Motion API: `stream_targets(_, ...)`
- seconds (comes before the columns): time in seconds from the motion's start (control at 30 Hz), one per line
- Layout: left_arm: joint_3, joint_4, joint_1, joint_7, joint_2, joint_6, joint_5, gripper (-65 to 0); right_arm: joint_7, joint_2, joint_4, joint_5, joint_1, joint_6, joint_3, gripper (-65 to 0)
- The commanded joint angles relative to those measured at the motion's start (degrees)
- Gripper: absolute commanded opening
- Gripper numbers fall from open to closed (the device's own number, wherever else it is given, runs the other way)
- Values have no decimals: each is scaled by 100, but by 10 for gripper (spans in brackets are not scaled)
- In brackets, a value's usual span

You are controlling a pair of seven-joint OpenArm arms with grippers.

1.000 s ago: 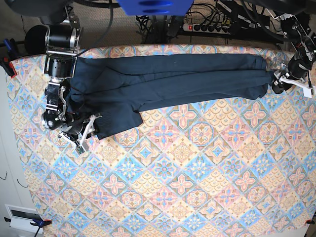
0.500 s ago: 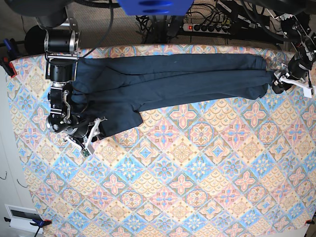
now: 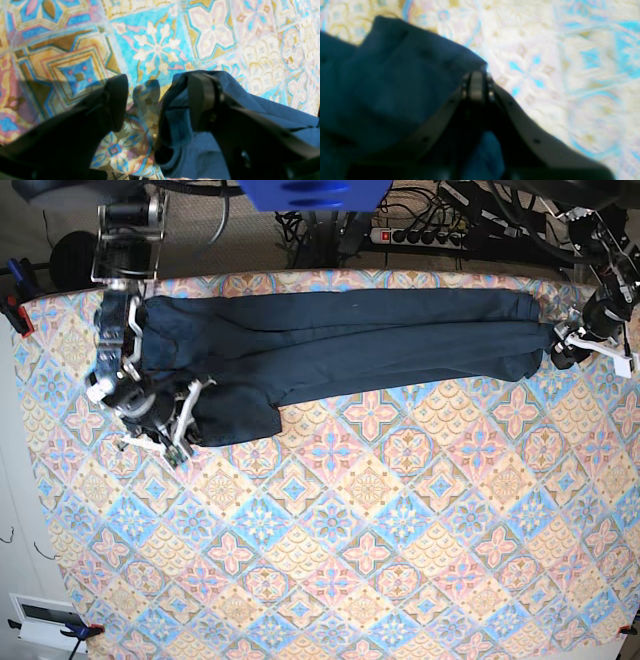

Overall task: Layout the t-shirt on the table in an organized manner, then fold the t-shirt properly
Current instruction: 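Tuck the loose sleeve under the fold with the right gripper, then grasp both ends of the folded strip with both grippers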

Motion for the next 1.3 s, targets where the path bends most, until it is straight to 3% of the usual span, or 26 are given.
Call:
stream_targets(0.0, -35, 93, -33, -88, -122, -36, -74, -295, 61, 44, 456, 78, -137, -21, 20, -643)
stream_targets(0.13, -35, 84, -33, -97, -122, -36, -74, -295, -124, 44, 1625, 78, -1016, -21, 55, -643)
stream_targets(0.4, -26, 76, -42, -106, -122, -36, -74, -295, -176, 44, 1775, 96, -2273, -21, 310, -645)
stream_targets(0.7, -26, 76, -51, -106, -122, -36, -74, -295, -229, 79, 1766, 1722, -2730, -21, 820, -645)
stream_targets(0.87, -26, 76, -51, -88, -131, -36, -65, -295, -229, 88, 1713, 1801, -2695, -21, 846, -637)
stream_targets(1.0, -17, 76, 2, -71, -228, -36, -65, -288, -229, 97, 1713, 1801, -2686, -21, 882, -534)
stream_targets(1.1, 528, -48, 10, 79, -553, -36, -83, -287, -229, 88, 1713, 1819, -2686, -21, 1163, -465)
stream_targets(1.17, 915, -153, -33, 299, -747, -36, -109, -286, -229, 88, 1713, 1819, -2686, -21, 1356, -454)
stream_targets(1.27, 1108, -171, -42, 422, -764, -54, -118, -286, -229, 79, 1722, 1819, -2642, -21, 1391, -454)
